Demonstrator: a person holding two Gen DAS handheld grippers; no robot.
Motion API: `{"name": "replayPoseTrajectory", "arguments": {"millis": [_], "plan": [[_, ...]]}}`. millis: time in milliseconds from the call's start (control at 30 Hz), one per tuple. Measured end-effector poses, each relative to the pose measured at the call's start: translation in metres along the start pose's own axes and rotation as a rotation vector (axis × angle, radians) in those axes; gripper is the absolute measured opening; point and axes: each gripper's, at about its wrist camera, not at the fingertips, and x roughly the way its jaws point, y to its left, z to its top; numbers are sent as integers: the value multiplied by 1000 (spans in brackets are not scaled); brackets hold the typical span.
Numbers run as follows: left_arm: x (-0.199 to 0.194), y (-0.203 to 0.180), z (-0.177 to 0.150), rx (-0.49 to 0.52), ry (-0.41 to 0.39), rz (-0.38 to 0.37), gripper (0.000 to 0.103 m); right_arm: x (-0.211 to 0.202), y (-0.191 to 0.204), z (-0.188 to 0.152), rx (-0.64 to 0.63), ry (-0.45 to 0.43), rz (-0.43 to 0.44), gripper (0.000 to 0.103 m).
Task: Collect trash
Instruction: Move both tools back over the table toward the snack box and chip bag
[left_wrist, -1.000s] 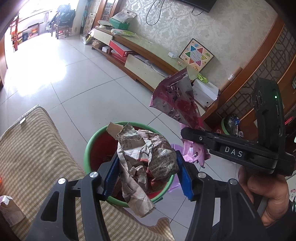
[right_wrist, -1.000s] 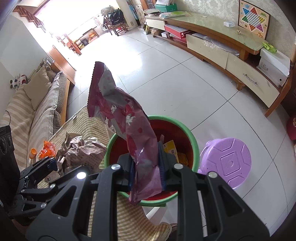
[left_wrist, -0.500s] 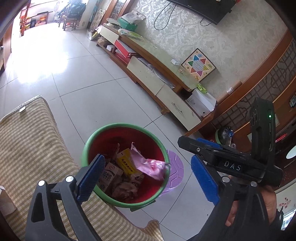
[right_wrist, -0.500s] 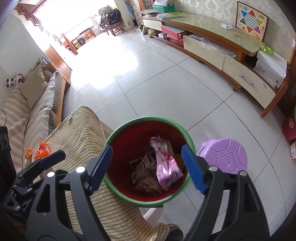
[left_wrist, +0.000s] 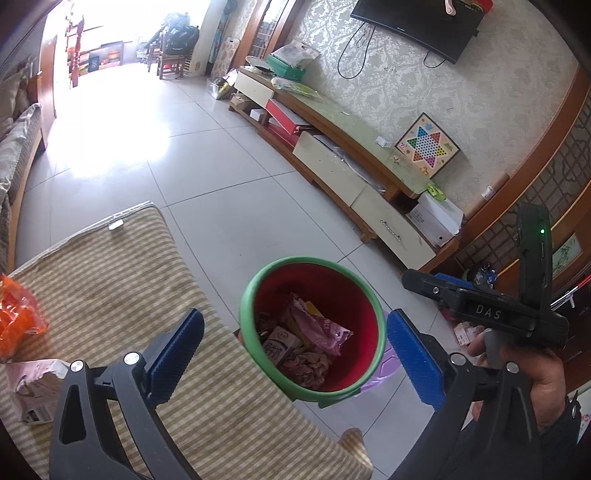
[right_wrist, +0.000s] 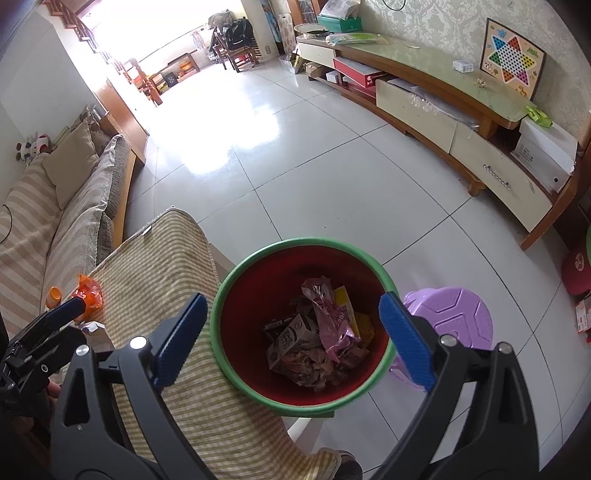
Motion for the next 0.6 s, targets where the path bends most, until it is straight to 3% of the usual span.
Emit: {"name": "replayPoseTrajectory", "arguments": {"millis": [233,600], "plan": [[-31,49,-22,-26,-8,86,95,4,36,-1,-83,11,13,96],[-78,159,-89,-142,25,250,95,19,101,-12,-236,64,46,97]]}}
